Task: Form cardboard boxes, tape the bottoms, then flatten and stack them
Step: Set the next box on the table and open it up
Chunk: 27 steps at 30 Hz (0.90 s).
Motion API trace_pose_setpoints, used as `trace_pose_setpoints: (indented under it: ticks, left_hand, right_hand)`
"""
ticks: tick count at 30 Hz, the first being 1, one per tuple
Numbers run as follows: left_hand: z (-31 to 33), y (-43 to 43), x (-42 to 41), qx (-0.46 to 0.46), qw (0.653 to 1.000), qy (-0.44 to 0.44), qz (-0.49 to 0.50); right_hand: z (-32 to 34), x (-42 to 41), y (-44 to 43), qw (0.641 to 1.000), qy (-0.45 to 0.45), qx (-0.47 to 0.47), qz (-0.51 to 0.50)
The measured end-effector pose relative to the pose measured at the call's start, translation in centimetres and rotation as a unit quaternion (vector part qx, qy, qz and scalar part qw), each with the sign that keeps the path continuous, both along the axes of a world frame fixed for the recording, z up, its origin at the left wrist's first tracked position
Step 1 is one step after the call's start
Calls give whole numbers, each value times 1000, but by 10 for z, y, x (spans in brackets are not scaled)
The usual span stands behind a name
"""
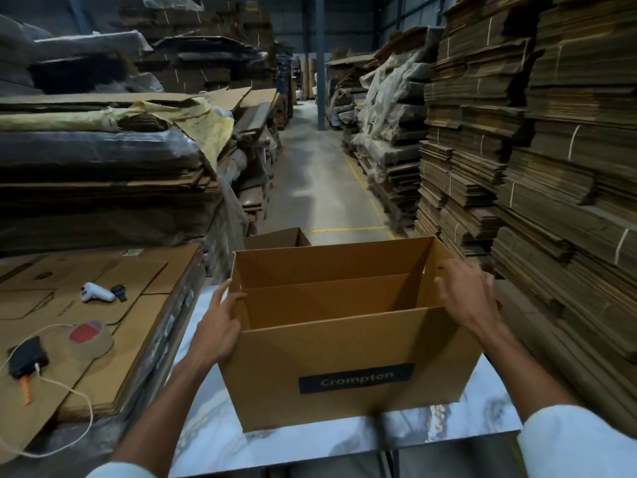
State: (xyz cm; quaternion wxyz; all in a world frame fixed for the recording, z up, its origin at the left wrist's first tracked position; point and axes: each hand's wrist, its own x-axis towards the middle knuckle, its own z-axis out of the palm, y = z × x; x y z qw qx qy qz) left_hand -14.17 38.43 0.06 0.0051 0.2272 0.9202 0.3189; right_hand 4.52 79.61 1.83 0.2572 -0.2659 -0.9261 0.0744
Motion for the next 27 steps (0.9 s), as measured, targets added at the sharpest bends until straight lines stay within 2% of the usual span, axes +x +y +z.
trace_pose_setpoints:
  ticks: [2,4,5,7,8,9,11,12,14,16,18,24,27]
  left_hand:
    - [-2,-2,3,62,997,45,27]
    - [-7,-7,8,153,984,68,68]
    - [-12,-7,13,217,970,49,102]
    - [-32,-11,23,346,919,-18,188]
    - [-49,-13,28,382,891,-55,237]
    - [-70,-17,31,372,881,-91,278]
    - [-117,-26,35,260,904,-171,292]
    - [-138,-30,37,203,917,-218,264]
    - [-162,-33,42,168,924,-297,170]
    - [-164,-31,48,186,925,-314,108]
    - [-152,-28,51,195,926,-306,108]
    - [-99,-37,19,298,901,-274,154]
    - [-60,-48,-3,367,886,-248,137]
  right_hand:
    - [-10,5,-14,995,84,-42,29]
    - [-22,19,-18,977,178,-120,6]
    - [-27,28,-19,957,230,-174,-27]
    - [-42,46,-20,900,322,-273,-106]
    - [-52,53,-18,874,349,-308,-142]
    - [-62,61,-17,854,356,-336,-175]
    - [-88,74,-9,842,307,-387,-214]
    - [-103,79,-5,850,250,-416,-206]
    - [-136,83,6,847,128,-491,-159]
    - [-174,84,22,828,84,-539,-130]
    - [-205,81,43,834,81,-532,-119]
    - [-107,49,14,833,126,-533,-73]
    - [-89,26,34,853,124,-506,-24]
